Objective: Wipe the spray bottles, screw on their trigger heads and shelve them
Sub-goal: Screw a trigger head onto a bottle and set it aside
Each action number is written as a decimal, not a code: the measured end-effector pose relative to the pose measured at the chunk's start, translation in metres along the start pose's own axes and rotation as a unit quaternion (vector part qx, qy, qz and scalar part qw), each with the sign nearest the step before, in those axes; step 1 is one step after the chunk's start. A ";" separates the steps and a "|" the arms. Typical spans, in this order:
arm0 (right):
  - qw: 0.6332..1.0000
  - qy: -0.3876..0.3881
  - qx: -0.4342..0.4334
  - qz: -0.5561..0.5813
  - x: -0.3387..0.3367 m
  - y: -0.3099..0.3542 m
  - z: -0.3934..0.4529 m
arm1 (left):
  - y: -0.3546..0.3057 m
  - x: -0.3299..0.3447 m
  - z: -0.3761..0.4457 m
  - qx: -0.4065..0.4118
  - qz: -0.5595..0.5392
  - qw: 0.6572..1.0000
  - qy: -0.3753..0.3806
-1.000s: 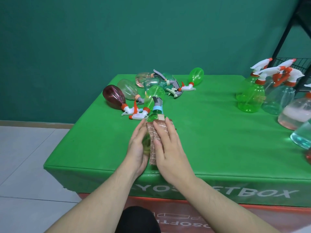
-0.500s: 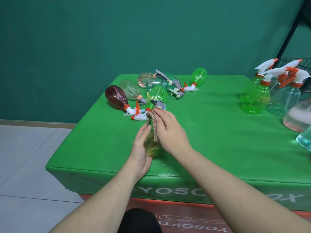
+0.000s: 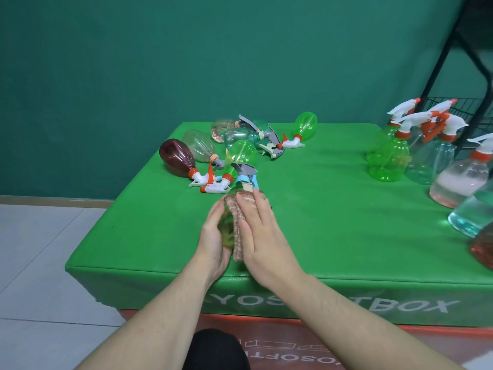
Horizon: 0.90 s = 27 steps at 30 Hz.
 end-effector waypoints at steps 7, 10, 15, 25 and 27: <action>1.000 0.019 -0.007 0.016 0.003 0.001 -0.020 | -0.007 0.000 -0.005 0.032 -0.042 0.998 -0.034; 1.000 0.005 -0.012 0.019 0.000 0.002 -0.020 | -0.008 0.001 -0.005 0.027 -0.035 0.998 -0.038; 1.000 -0.004 0.001 0.012 -0.006 0.001 -0.015 | -0.006 0.002 -0.005 0.000 -0.027 0.999 -0.019; 0.999 -0.019 0.026 0.041 -0.005 0.005 0.032 | -0.003 -0.002 0.001 -0.025 -0.056 0.998 0.013; 0.996 -0.013 0.053 0.064 -0.004 0.004 0.043 | -0.003 -0.003 0.003 -0.025 -0.056 0.998 0.015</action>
Point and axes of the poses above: each hand's wrist, its own z-axis towards the middle knuckle, its own x-axis out of the palm, y = z × x, the point moved 4 cm from there along z, towards the middle knuckle, and after that the axes turned 8 degrees about -y, right-handed, at the moved point
